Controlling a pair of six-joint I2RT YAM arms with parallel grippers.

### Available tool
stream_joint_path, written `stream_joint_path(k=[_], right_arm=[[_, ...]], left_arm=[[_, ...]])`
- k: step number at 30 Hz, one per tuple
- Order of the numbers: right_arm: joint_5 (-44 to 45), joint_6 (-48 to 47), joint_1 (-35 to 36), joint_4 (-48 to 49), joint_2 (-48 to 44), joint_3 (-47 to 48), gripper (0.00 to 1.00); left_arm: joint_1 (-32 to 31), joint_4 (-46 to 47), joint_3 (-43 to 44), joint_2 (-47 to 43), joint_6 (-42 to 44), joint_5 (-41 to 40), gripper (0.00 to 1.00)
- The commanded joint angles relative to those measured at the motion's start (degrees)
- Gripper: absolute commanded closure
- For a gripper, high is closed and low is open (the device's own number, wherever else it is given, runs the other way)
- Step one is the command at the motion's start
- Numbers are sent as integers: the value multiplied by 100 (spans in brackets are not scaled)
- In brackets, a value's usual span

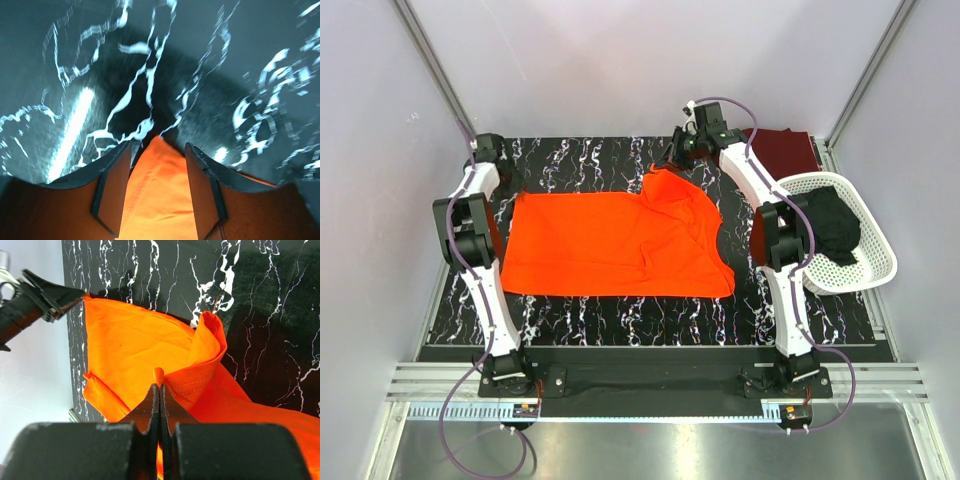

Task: Fold and stack the t-shirts
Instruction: Fold the tshirt

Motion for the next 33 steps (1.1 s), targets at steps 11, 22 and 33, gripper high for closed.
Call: stream_joint_path(k=[11, 22, 33], right_arm=[[-274, 22, -154, 251, -168, -55, 100], [-186, -66, -171, 57, -668, -423, 100], [33, 84, -75, 717, -2418, -2815, 100]], left_arm=[[-96, -614, 685, 483, 149, 23, 57], [-96, -1096, 1256, 536, 254, -90, 96], [-149, -1229, 641, -334, 421, -470, 100]])
